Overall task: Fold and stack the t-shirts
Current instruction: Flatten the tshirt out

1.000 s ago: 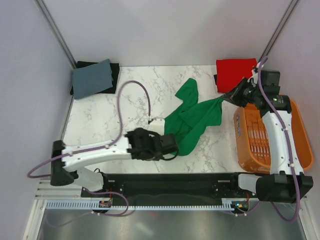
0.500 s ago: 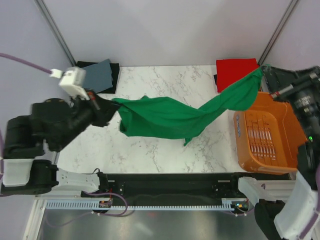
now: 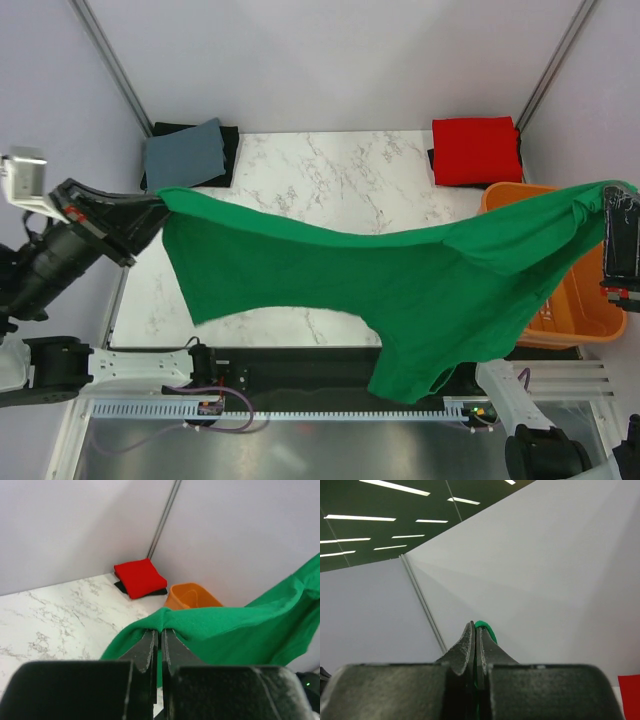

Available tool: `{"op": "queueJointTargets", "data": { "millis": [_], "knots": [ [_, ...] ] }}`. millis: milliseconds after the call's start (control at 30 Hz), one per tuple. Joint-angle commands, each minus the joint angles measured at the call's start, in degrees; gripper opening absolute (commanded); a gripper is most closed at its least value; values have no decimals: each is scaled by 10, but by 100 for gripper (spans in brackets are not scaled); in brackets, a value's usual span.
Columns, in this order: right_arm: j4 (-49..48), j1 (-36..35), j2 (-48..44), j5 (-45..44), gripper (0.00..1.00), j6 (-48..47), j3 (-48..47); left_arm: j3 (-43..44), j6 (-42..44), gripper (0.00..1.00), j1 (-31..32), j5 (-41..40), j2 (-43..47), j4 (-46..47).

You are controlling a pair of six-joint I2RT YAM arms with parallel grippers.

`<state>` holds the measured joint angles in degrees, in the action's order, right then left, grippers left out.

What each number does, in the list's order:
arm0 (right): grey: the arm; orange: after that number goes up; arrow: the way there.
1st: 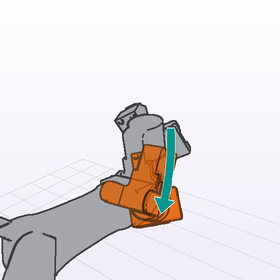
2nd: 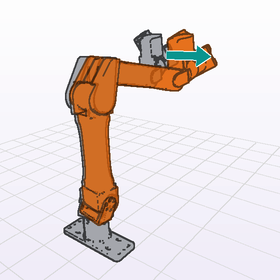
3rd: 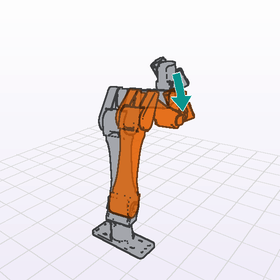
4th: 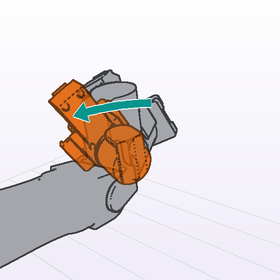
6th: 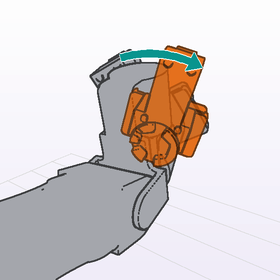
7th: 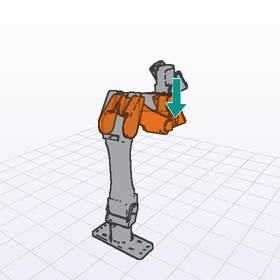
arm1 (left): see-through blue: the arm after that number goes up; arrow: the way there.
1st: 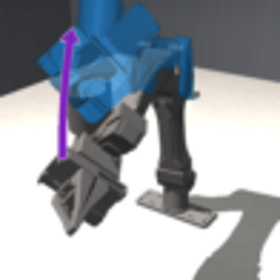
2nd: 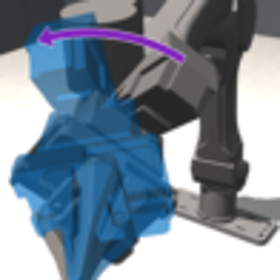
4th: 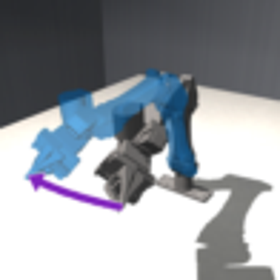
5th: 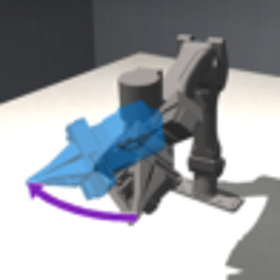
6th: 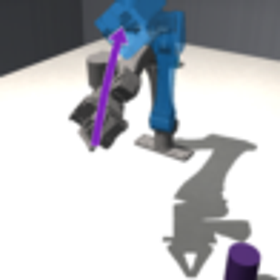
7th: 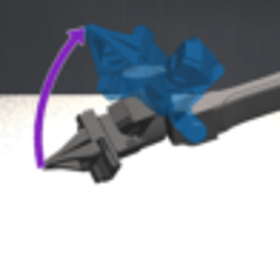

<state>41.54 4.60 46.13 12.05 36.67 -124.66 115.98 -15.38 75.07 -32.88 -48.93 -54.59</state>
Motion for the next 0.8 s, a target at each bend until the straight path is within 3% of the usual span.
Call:
{"op": "queueJointTargets", "data": {
  "millis": [0,333,433,467,633,700,733,767],
  "knots": [
    [-33,-2,7,16,0,-2,-15,-45,40,2,0,29,8,19],
    [-44,-13,-34,3,0,-14,-9,-73,70,2,-17,133,81,62],
    [-55,-7,-29,9,0,-7,19,-95,76,2,-19,40,39,55],
    [-29,-1,-3,9,0,-7,17,-111,77,2,-19,-32,21,52],
    [73,65,120,47,0,-8,19,-174,120,2,-21,-208,-91,104],
    [52,81,158,75,0,14,96,-212,153,2,-92,-208,-117,137],
    [37,81,173,82,0,19,123,-218,145,2,-143,-169,-141,135],
    [4,80,202,78,0,23,148,-240,111,2,-246,-81,-150,135]
  ]
}}
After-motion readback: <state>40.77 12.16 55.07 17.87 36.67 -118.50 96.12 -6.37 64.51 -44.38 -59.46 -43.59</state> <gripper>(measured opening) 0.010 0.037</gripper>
